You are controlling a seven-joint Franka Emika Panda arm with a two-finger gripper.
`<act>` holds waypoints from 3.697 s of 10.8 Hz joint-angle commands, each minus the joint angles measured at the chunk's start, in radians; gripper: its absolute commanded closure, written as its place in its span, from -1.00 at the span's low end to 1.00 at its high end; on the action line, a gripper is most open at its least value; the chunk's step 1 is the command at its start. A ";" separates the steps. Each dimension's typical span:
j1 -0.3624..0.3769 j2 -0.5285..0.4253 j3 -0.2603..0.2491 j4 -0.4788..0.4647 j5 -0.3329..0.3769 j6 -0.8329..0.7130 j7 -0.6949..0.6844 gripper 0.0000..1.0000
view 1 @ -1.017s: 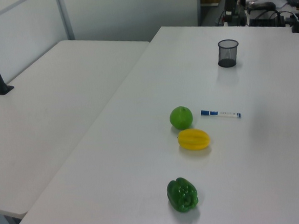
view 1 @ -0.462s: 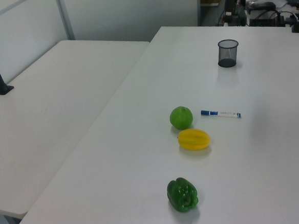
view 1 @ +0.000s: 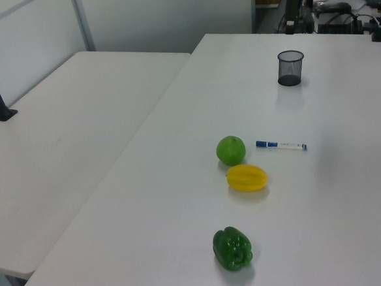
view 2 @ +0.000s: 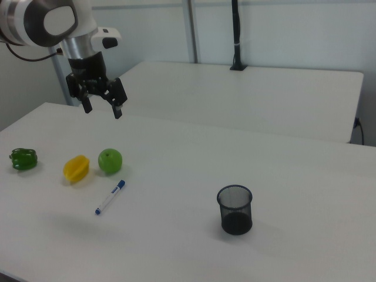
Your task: Place marker
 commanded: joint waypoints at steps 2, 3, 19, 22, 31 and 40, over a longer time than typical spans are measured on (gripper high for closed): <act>0.044 0.002 -0.012 -0.038 0.008 0.043 -0.012 -1.00; 0.044 -0.001 -0.012 -0.061 0.007 0.089 -0.012 -1.00; 0.133 0.272 -0.009 -0.271 -0.064 0.508 0.092 -0.95; 0.141 0.318 -0.003 -0.285 -0.078 0.548 0.093 -0.81; 0.155 0.383 0.017 -0.286 -0.081 0.571 0.110 0.44; 0.138 0.300 0.019 -0.276 -0.075 0.481 0.112 1.00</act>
